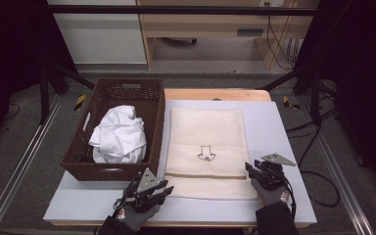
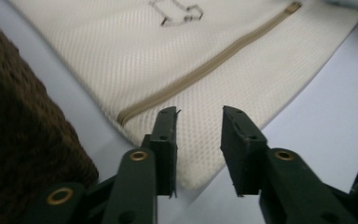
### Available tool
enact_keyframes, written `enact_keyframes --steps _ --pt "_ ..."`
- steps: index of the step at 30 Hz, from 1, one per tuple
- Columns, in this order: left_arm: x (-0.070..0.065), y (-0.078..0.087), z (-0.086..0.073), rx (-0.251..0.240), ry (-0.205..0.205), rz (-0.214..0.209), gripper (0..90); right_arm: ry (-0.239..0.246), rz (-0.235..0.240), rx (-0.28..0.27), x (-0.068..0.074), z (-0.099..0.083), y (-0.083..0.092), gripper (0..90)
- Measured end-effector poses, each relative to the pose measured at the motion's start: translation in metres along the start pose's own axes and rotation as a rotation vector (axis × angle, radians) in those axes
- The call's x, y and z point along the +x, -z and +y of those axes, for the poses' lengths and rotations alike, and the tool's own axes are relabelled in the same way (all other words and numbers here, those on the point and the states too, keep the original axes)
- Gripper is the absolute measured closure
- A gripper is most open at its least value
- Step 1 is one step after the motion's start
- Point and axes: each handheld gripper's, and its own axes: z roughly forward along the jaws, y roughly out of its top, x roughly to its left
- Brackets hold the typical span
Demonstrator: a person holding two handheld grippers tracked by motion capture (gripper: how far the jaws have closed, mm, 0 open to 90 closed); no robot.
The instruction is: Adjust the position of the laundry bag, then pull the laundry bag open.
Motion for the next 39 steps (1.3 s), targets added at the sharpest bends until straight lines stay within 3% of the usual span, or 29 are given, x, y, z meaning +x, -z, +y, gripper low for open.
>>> enact_keyframes --steps 1,7,15,22,31,39 --pt "-0.004 0.004 0.005 -0.028 -0.023 -0.005 62.4 -0.005 0.0 -0.018 0.0 0.0 0.003 53.6" --pt "-0.013 0.007 0.019 -0.076 -0.076 -0.021 50.4 -0.014 0.029 -0.062 0.004 -0.002 0.011 44.6" --pt "-0.018 -0.001 0.039 -0.106 -0.103 -0.027 45.1 -0.008 0.034 -0.06 0.007 -0.004 0.017 42.0" --pt "-0.031 -0.017 0.057 -0.118 -0.12 -0.058 42.9 -0.008 0.043 -0.057 0.009 -0.012 0.023 39.5" --pt "-0.047 -0.044 0.066 -0.105 -0.128 -0.098 43.5 -0.011 0.051 -0.054 0.009 -0.017 0.029 38.5" --pt "-0.052 -0.066 0.068 -0.085 -0.125 -0.112 59.5 -0.011 0.05 -0.028 0.01 -0.019 0.028 40.7"
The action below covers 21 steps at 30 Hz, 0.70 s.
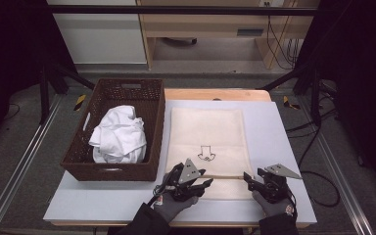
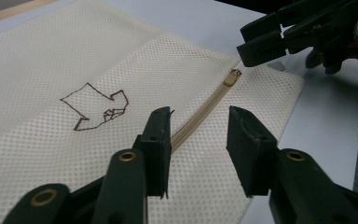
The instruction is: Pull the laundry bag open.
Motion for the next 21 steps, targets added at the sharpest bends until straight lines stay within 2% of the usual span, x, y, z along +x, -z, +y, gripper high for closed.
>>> enact_keyframes --steps 6,11,21 --pt "-0.004 -0.017 0.001 0.034 -0.005 -0.008 78.6 -0.013 -0.014 0.011 -0.004 -0.002 0.002 41.6" --pt "-0.01 -0.033 0.0 0.071 -0.01 -0.021 87.7 -0.032 -0.014 0.025 -0.006 -0.003 0.003 45.3" --pt "-0.018 -0.059 0.001 0.128 -0.026 -0.035 89.1 -0.078 -0.013 0.086 -0.011 -0.007 0.0 59.4"
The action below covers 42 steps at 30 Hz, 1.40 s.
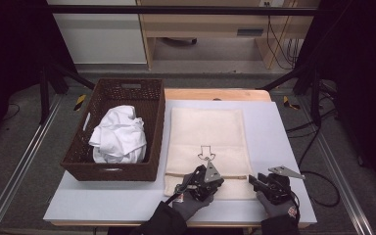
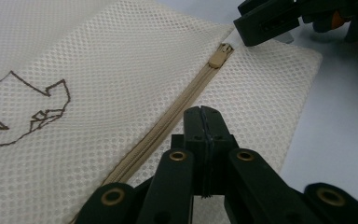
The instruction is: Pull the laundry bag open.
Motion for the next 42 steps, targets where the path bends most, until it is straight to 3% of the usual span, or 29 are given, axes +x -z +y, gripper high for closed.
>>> enact_keyframes --steps 3,9,16,19,23,27,28,29,31,34,37,40,42 --pt "-0.002 -0.005 0.001 0.008 0.001 -0.001 89.1 -0.029 0.016 0.033 -0.001 -0.001 -0.003 62.7" --pt "-0.004 -0.013 0.001 0.022 -0.002 0.0 89.0 -0.044 0.042 0.044 -0.003 -0.001 -0.004 68.1" --pt "-0.006 -0.017 -0.003 0.023 0.008 0.007 89.0 -0.076 0.039 0.057 -0.006 0.0 -0.003 82.6" --pt "-0.005 -0.017 -0.004 0.016 0.013 0.004 89.0 -0.076 0.038 0.053 -0.005 0.001 -0.001 83.7" --pt "-0.006 -0.017 -0.004 0.015 0.004 0.013 89.0 -0.033 0.059 -0.002 0.0 0.006 0.009 83.7" --pt "-0.006 -0.017 -0.004 0.015 0.007 0.012 89.0 0.012 0.151 -0.054 0.01 0.012 0.018 76.0" --pt "-0.006 -0.017 -0.004 0.015 0.008 0.012 89.0 0.016 0.163 -0.048 0.012 0.012 0.018 72.7" --pt "-0.006 -0.017 -0.004 0.014 0.007 0.012 89.0 0.028 0.153 0.0 0.012 0.012 0.011 69.3" --pt "-0.006 -0.017 -0.004 0.015 0.007 0.012 89.0 0.024 0.149 0.007 0.012 0.011 0.01 69.1" --pt "-0.006 -0.017 -0.004 0.015 0.009 0.009 89.0 -0.036 0.146 0.033 0.004 0.009 0.005 69.5" --pt "-0.006 -0.017 -0.004 0.017 0.007 0.009 89.0 -0.061 0.145 0.066 -0.001 0.008 0.0 66.5" --pt "-0.006 -0.017 -0.004 0.017 0.005 0.01 89.0 -0.047 0.123 0.09 0.0 0.006 -0.007 62.8" --pt "-0.006 -0.017 -0.004 0.014 0.008 0.012 89.0 -0.05 0.128 0.085 0.0 0.007 -0.008 67.4"
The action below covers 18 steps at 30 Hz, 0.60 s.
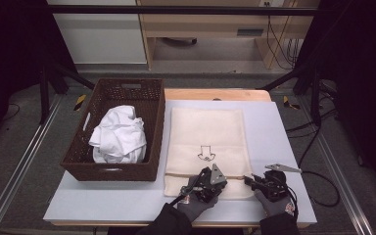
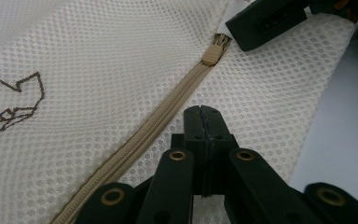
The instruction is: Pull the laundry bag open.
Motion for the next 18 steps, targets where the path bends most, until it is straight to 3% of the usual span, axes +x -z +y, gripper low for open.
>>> enact_keyframes --steps 3,7,13,18 --pt "0.0 0.0 0.0 0.003 -0.007 0.001 89.0 -0.011 0.024 -0.022 0.0 0.002 0.004 78.1" --pt "0.0 0.0 0.0 0.002 -0.003 0.0 89.0 -0.003 0.037 -0.044 0.001 0.002 0.008 81.7" --pt "0.002 0.0 0.001 0.004 0.015 -0.013 88.9 0.029 0.039 -0.065 0.005 0.004 0.011 83.3" --pt "0.001 0.006 0.009 -0.011 0.01 0.0 86.1 0.042 0.059 -0.098 0.008 0.006 0.016 83.3"
